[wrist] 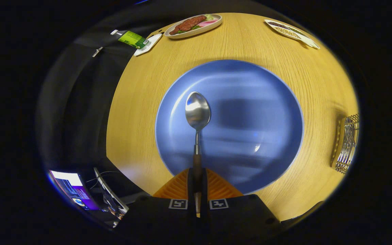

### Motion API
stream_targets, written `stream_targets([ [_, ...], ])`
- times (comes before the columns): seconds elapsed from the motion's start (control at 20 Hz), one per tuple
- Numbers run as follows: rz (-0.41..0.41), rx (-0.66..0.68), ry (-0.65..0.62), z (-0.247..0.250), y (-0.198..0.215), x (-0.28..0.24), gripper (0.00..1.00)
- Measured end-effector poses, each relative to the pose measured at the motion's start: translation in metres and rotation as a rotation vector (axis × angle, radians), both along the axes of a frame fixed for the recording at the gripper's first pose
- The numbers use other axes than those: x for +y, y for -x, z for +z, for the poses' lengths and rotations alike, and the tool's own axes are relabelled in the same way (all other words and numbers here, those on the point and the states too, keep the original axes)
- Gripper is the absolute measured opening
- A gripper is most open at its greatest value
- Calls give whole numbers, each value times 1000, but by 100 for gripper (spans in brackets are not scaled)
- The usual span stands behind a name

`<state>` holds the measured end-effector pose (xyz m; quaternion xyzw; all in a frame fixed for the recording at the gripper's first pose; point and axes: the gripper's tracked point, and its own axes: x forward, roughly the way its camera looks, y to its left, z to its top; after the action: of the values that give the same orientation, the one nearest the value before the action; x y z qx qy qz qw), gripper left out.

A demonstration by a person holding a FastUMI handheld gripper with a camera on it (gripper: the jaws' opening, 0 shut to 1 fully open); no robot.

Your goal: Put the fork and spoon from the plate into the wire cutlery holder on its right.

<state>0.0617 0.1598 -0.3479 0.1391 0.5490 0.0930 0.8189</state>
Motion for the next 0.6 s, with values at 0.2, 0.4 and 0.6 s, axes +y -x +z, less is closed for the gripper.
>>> stream_targets([
  [0.2,14,-57,17,21,10,-21,8],
  [0.4,1,-75,22,25,19,-39,8],
  [0.6,-29,-85,9,31,20,-43,8],
])
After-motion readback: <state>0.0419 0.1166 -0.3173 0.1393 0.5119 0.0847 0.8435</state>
